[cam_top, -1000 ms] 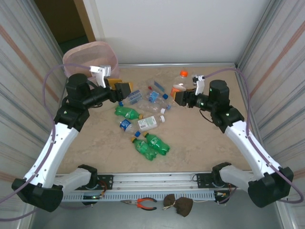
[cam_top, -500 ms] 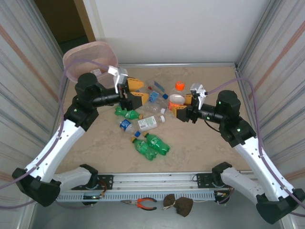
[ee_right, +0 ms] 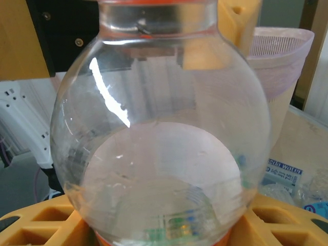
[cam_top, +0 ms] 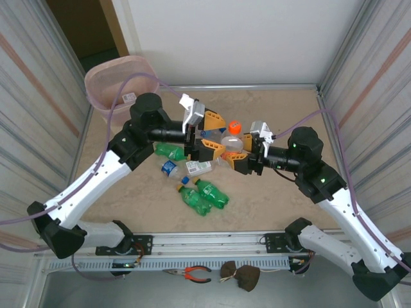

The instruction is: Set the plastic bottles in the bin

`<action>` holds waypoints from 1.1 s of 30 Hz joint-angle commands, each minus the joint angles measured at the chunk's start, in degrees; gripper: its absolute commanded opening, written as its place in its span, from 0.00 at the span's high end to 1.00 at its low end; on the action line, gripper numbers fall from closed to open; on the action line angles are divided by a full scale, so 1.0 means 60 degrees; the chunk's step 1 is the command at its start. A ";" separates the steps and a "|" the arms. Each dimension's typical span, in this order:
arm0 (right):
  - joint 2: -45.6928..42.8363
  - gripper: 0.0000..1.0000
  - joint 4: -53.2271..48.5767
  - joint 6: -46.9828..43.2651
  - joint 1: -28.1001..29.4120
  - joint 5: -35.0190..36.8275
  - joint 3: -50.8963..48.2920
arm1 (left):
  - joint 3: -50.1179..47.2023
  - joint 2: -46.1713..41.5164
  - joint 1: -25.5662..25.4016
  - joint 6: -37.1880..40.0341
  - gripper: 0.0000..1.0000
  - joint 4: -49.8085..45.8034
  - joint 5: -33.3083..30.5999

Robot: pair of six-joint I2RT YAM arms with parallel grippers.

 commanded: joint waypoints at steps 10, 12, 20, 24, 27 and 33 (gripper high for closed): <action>0.0022 0.45 0.0206 -0.0330 0.0457 0.0293 0.0475 | 0.0782 0.0880 -0.0529 0.0315 0.19 -0.0350 0.0661; 0.0007 0.45 0.0191 -0.0319 0.0507 0.0348 0.0506 | 0.0782 0.0977 -0.0574 0.0316 0.21 -0.0303 0.0757; 0.0032 0.45 0.0263 -0.0259 0.0632 0.0474 0.0535 | 0.0614 0.1036 -0.0693 0.0464 0.30 -0.0038 0.1130; 0.0078 0.45 0.0280 -0.0214 0.0718 0.0536 0.0564 | 0.0518 0.0990 -0.0703 0.0449 0.37 0.0150 0.1176; 0.0106 0.46 0.0281 -0.0212 0.0738 0.0584 0.0608 | 0.0454 0.0951 -0.0698 0.0462 0.41 0.0282 0.1183; 0.0153 0.45 0.0296 -0.0215 0.0802 0.0656 0.0621 | 0.0360 0.0873 -0.0702 0.0464 0.46 0.0357 0.1177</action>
